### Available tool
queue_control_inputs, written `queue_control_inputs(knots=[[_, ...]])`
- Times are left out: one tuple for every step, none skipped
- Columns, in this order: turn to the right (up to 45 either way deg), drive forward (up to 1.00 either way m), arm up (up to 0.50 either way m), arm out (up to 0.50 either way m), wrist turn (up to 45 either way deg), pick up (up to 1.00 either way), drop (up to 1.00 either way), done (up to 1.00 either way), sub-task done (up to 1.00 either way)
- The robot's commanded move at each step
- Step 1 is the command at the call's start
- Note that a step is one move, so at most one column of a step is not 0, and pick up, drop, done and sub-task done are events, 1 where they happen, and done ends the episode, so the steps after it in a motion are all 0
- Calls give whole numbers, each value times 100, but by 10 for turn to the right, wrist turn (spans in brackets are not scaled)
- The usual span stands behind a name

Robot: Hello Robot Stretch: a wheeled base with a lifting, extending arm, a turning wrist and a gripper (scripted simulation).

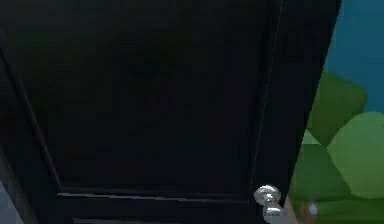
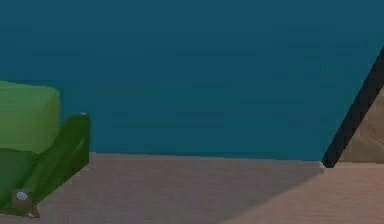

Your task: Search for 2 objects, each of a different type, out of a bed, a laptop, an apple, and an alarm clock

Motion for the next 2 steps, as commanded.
queue_control_inputs(knots=[[-420,0,0,0,0,0,0,0,0],[0,40,0,0,0,0,0,0,0]])
